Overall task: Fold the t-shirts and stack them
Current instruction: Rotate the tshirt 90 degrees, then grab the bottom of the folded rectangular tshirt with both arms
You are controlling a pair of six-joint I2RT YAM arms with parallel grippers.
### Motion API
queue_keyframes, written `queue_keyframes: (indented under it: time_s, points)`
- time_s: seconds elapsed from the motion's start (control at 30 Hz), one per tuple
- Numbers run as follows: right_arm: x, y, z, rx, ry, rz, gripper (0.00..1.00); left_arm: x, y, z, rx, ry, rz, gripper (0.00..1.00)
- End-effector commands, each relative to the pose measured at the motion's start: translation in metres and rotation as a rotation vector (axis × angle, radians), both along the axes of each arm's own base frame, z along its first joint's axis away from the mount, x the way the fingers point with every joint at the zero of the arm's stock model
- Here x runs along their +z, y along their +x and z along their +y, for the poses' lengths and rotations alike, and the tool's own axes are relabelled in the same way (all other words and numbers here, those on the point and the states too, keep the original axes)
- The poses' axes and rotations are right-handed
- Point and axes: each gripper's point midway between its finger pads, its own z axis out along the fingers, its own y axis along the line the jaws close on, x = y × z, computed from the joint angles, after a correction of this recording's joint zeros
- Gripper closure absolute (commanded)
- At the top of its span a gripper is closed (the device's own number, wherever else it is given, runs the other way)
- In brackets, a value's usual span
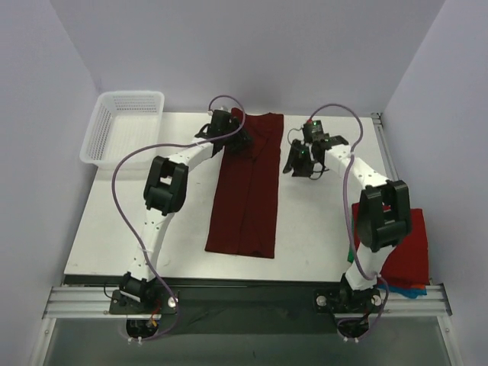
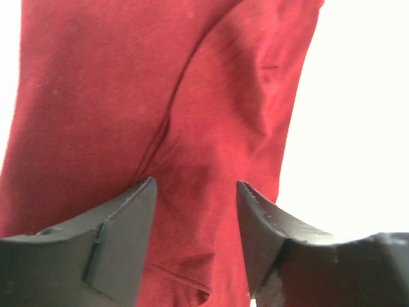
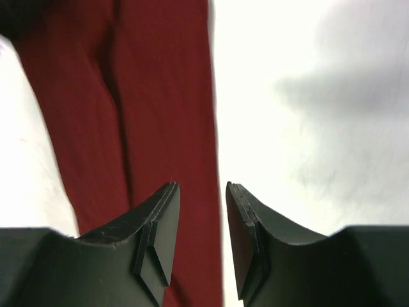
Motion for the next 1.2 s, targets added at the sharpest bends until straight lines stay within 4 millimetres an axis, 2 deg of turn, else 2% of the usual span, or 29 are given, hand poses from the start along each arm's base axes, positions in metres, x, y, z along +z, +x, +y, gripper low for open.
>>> queue_keyframes:
  time_s: [0.0, 0.03, 0.07, 0.1, 0.13, 0.17, 0.2, 0.23, 0.27, 0.3, 0.33, 0.37, 0.4, 0.43, 0.47, 0.5, 0.57, 0.6, 0.67, 0.7, 0.77, 0.8, 0.83, 0.93, 1.07, 1.17]
  points:
    - [-0.012, -0.071, 0.008, 0.053, -0.058, 0.061, 0.64, 0.039, 0.031, -0.008, -0.039, -0.116, -0.125, 0.35]
    - [-0.012, -0.08, 0.01, 0.058, -0.059, 0.052, 0.64, 0.064, 0.035, -0.015, -0.083, -0.165, -0.176, 0.32]
    - [0.0, -0.089, 0.014, 0.053, -0.036, 0.017, 0.64, 0.08, 0.037, -0.018, -0.105, -0.186, -0.213, 0.31]
    - [-0.015, -0.11, 0.013, 0.061, -0.044, 0.053, 0.64, 0.097, 0.036, -0.021, -0.132, -0.193, -0.248, 0.28]
    - [-0.012, -0.12, 0.024, 0.089, -0.038, 0.033, 0.64, 0.115, 0.034, -0.024, -0.163, -0.209, -0.28, 0.27]
    - [-0.012, -0.13, 0.026, 0.094, -0.04, 0.028, 0.64, 0.135, 0.033, -0.026, -0.182, -0.226, -0.334, 0.25]
    - [-0.002, -0.135, 0.029, 0.087, -0.035, -0.012, 0.65, 0.165, 0.026, -0.025, -0.202, -0.23, -0.382, 0.24]
    - [-0.008, -0.154, 0.039, 0.132, -0.049, -0.002, 0.65, 0.159, 0.017, -0.022, -0.207, -0.22, -0.357, 0.24]
    - [-0.004, -0.161, 0.042, 0.137, -0.052, -0.022, 0.66, 0.163, 0.01, -0.019, -0.21, -0.221, -0.362, 0.24]
    - [-0.006, -0.168, 0.046, 0.128, -0.05, -0.019, 0.66, 0.202, -0.003, -0.013, -0.211, -0.235, -0.416, 0.24]
    - [-0.016, -0.181, 0.047, 0.138, -0.069, -0.005, 0.66, 0.207, -0.011, -0.006, -0.192, -0.228, -0.415, 0.24]
    - [-0.017, -0.186, 0.05, 0.14, -0.06, -0.008, 0.66, 0.172, -0.027, 0.002, -0.173, -0.196, -0.333, 0.25]
    - [-0.02, -0.191, 0.053, 0.138, -0.051, -0.01, 0.67, 0.204, -0.044, 0.012, -0.157, -0.208, -0.367, 0.26]
    - [-0.029, -0.198, 0.049, 0.121, -0.058, 0.003, 0.67, 0.193, -0.053, 0.024, -0.105, -0.178, -0.338, 0.29]
    - [-0.032, -0.206, 0.055, 0.142, -0.054, 0.003, 0.66, 0.187, -0.066, 0.032, -0.084, -0.166, -0.308, 0.3]
    - [-0.035, -0.209, 0.057, 0.152, -0.051, 0.004, 0.65, 0.171, -0.094, 0.044, -0.075, -0.143, -0.261, 0.32]
    - [-0.045, -0.221, 0.058, 0.165, -0.069, 0.016, 0.62, 0.155, -0.12, 0.057, -0.043, -0.1, -0.209, 0.38]
    - [-0.048, -0.224, 0.06, 0.171, -0.071, 0.016, 0.61, 0.138, -0.15, 0.06, -0.06, -0.073, -0.177, 0.39]
    - [-0.057, -0.23, 0.06, 0.167, -0.078, 0.038, 0.59, 0.121, -0.176, 0.064, -0.068, -0.029, -0.14, 0.42]
    - [-0.06, -0.235, 0.064, 0.182, -0.078, 0.041, 0.59, 0.112, -0.201, 0.058, -0.101, -0.011, -0.123, 0.43]
    - [-0.065, -0.239, 0.066, 0.173, -0.075, 0.055, 0.59, 0.093, -0.227, 0.058, -0.129, 0.057, -0.074, 0.44]
    - [-0.07, -0.244, 0.068, 0.186, -0.075, 0.058, 0.59, 0.091, -0.237, 0.057, -0.145, 0.083, -0.076, 0.46]
    - [-0.071, -0.246, 0.069, 0.186, -0.07, 0.059, 0.59, 0.077, -0.255, 0.053, -0.178, 0.115, -0.042, 0.47]
    - [-0.083, -0.254, 0.069, 0.186, -0.081, 0.085, 0.59, 0.061, -0.282, 0.05, -0.224, 0.159, -0.013, 0.49]
    - [-0.095, -0.257, 0.062, 0.176, -0.129, 0.093, 0.59, 0.054, -0.302, 0.052, -0.273, 0.233, -0.009, 0.5]
    - [-0.101, -0.261, 0.057, 0.167, -0.139, 0.103, 0.63, 0.048, -0.317, 0.052, -0.322, 0.274, 0.013, 0.51]
